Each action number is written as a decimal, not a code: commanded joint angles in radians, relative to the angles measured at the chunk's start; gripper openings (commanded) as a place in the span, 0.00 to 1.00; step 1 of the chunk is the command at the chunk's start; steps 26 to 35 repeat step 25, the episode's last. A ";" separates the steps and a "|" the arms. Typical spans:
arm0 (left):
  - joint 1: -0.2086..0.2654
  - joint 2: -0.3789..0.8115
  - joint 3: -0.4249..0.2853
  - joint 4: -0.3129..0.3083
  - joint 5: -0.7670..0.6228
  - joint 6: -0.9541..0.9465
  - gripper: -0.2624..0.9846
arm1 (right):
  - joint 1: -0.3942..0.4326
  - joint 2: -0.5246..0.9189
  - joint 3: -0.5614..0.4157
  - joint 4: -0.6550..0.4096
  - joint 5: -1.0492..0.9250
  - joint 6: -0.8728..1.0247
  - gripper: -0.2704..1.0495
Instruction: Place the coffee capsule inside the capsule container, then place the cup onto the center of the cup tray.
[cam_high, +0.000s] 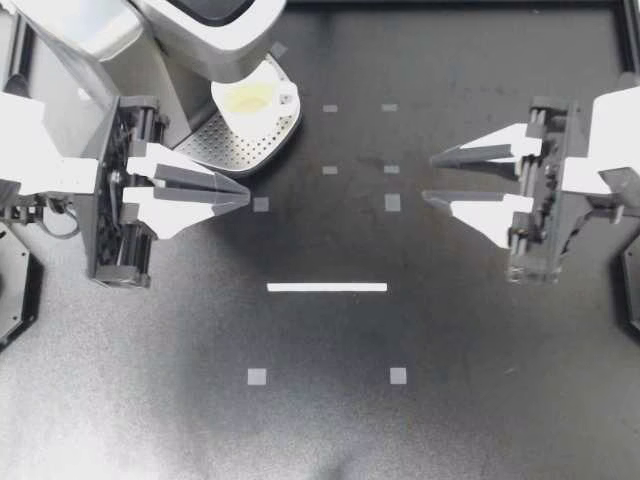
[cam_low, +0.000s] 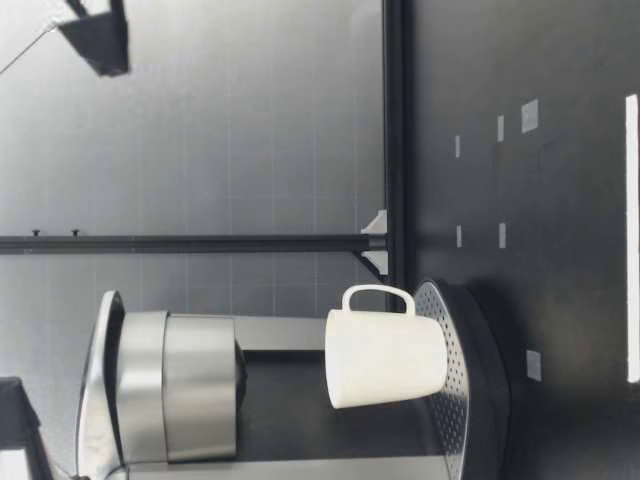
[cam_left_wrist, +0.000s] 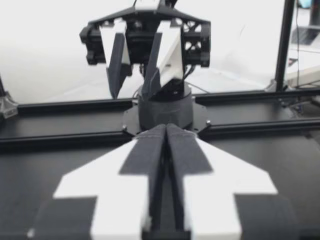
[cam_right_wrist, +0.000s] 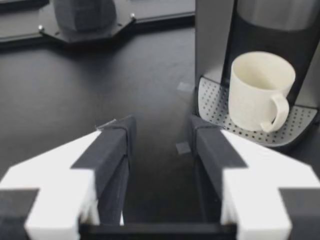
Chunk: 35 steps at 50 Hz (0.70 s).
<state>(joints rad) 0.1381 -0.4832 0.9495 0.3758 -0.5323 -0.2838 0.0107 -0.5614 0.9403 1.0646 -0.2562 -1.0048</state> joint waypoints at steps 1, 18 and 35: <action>-0.003 -0.006 -0.009 -0.002 -0.017 -0.002 0.30 | 0.012 0.002 -0.021 -0.003 -0.008 0.002 0.57; -0.003 -0.005 -0.008 0.000 -0.031 0.000 0.30 | 0.015 -0.005 -0.025 -0.008 -0.008 0.000 0.57; -0.003 -0.006 -0.003 -0.002 -0.031 0.002 0.30 | 0.015 -0.006 -0.021 -0.012 -0.009 0.000 0.57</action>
